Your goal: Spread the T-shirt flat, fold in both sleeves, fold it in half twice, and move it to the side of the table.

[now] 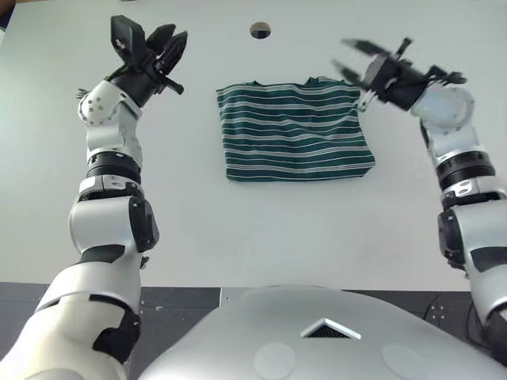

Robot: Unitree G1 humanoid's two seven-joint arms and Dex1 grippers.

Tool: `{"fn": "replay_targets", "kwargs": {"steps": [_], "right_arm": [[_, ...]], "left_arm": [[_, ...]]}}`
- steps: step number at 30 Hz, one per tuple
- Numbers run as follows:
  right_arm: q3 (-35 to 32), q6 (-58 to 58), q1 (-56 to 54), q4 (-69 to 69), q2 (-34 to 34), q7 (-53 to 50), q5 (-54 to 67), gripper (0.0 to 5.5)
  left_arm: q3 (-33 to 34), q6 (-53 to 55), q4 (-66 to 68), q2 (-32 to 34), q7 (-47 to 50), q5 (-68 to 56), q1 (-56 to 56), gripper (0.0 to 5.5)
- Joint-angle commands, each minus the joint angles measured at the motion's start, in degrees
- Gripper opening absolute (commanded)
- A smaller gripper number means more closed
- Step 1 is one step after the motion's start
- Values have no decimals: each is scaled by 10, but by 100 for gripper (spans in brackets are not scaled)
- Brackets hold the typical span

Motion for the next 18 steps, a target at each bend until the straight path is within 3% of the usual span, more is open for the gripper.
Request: {"fn": "replay_targets", "kwargs": {"steps": [1, 4, 6, 8, 13, 18], "right_arm": [[73, 30, -9, 20, -23, -36, -131, 145], [121, 63, -31, 49, -48, -100, -229, 145], [137, 68, -39, 59, -62, -113, -255, 145], [142, 56, -37, 53, -75, -93, -254, 145], [143, 54, 31, -46, -112, 104, -145, 145], [166, 204, 142, -308, -160, 300, 16, 145]], "left_arm": [[-6, 6, -29, -11, -5, 6, 24, 120], [-15, 16, -84, -17, -41, -6, 57, 120], [-82, 53, -265, 2, -172, -45, 166, 120], [-147, 75, -424, 41, -244, -50, 265, 120], [-162, 127, -565, 84, -255, -50, 327, 120], [-156, 148, -609, 103, -248, -59, 342, 120]]}}
